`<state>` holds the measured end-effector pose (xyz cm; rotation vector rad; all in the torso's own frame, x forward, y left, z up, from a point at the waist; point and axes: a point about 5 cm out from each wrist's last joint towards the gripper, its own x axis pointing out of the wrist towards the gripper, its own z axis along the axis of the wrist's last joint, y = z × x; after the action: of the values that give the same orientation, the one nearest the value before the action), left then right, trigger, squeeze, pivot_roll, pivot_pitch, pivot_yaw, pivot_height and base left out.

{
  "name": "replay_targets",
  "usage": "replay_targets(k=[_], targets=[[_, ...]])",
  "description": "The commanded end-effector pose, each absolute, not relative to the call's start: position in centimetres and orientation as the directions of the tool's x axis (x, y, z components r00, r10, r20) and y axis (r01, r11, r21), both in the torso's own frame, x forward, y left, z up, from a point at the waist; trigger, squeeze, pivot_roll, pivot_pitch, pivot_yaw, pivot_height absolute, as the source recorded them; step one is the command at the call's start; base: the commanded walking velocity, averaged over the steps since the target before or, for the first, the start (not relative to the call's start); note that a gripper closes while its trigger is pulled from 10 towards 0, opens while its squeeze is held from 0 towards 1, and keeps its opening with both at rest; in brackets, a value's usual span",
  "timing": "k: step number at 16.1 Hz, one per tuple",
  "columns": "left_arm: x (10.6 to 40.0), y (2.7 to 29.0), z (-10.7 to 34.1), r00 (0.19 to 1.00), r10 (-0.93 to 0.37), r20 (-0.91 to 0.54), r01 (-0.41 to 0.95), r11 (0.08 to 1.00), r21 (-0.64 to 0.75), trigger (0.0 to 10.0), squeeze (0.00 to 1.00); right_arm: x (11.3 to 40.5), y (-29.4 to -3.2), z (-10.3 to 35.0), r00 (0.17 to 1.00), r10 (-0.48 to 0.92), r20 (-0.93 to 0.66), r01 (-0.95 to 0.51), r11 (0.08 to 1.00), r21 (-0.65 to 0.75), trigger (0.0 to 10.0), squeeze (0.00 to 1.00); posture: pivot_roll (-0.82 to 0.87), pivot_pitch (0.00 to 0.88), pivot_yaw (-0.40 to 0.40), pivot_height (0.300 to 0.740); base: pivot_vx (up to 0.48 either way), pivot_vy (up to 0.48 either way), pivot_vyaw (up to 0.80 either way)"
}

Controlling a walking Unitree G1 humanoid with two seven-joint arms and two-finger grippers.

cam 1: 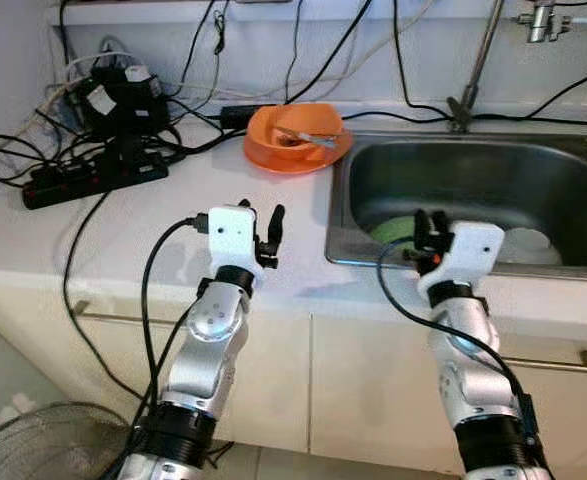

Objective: Kitchen organization

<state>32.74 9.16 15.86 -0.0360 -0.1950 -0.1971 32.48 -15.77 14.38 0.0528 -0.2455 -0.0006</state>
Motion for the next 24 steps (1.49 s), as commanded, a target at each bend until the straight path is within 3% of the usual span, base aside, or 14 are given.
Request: replay_targets(k=[1, 14, 18, 24], targets=[[32.8, 9.1, 15.9, 0.961, -0.184, 0.205, 0.190, 0.982, -0.010, 10.0, 0.00, 32.4, -15.9, 14.6, 0.970, -0.012, 0.241, 0.001, 0.999, 0.046, 10.0, 0.00, 0.03, 0.012, 0.073, 0.740, 0.000, -0.480, 0.00], [32.8, 8.9, 15.8, 0.960, -0.181, 0.214, 0.187, 0.982, -0.008, 10.0, 0.00, 32.6, -15.6, 14.7, 0.974, 0.000, 0.228, -0.009, 0.999, 0.037, 10.0, 0.00, 0.03, 0.010, 0.067, 0.740, 0.000, -0.457, 0.00], [32.6, 9.2, 15.1, 0.965, -0.166, 0.204, 0.180, 0.982, -0.056, 10.0, 0.00, 32.5, -15.9, 14.3, 0.976, -0.005, 0.216, -0.002, 0.999, 0.036, 10.0, 0.00, 0.03, 0.017, 0.063, 0.740, 0.000, 0.000, 0.00], [32.5, 9.7, 14.5, 0.969, -0.149, 0.195, 0.157, 0.987, -0.025, 10.0, 0.00, 32.4, -15.9, 14.2, 0.976, -0.006, 0.217, -0.004, 0.999, 0.043, 10.0, 0.00, 0.03, 0.019, 0.061, 0.740, 0.000, 0.000, 0.00]])
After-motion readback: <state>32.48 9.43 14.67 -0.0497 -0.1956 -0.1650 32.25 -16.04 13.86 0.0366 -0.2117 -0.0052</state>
